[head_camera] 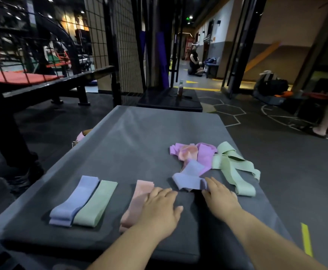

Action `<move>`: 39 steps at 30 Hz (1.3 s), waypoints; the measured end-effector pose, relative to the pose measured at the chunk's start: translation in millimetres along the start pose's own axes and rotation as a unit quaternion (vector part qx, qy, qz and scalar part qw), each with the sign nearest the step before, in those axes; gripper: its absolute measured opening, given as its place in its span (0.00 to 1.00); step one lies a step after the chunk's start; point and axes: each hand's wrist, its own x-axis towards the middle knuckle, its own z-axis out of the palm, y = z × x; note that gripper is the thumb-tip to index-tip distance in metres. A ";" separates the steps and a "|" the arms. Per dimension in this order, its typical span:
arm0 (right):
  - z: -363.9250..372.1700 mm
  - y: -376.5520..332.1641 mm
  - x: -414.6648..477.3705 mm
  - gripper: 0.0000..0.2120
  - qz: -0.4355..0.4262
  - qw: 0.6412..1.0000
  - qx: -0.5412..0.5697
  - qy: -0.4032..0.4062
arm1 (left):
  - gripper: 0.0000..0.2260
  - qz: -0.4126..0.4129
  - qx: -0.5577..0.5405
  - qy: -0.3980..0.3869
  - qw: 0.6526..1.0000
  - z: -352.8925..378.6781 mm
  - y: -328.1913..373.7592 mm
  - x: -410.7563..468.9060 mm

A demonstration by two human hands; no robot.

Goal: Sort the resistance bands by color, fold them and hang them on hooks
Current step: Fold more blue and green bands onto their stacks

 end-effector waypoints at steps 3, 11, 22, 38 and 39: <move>7.7 9.9 -1.7 0.24 -0.010 0.999 -0.002 0.033 | 0.23 0.002 -0.009 0.004 1.000 -1.2 11.0 14.0; 10.9 22.2 1.8 0.23 -0.029 0.997 0.016 0.064 | 0.26 -0.063 -0.073 -0.010 0.995 22.1 23.4 62.0; 6.8 21.5 12.4 0.19 -0.016 0.991 0.104 0.083 | 0.23 -0.082 -0.058 0.046 0.994 28.8 20.7 77.3; -8.0 11.8 -2.3 0.17 -0.004 0.954 0.291 0.063 | 0.07 -0.058 -0.176 0.072 0.980 15.4 9.9 57.7; -9.6 12.0 -4.8 0.14 -0.007 0.952 0.300 0.065 | 0.07 -0.051 -0.190 0.074 0.978 14.7 10.3 56.1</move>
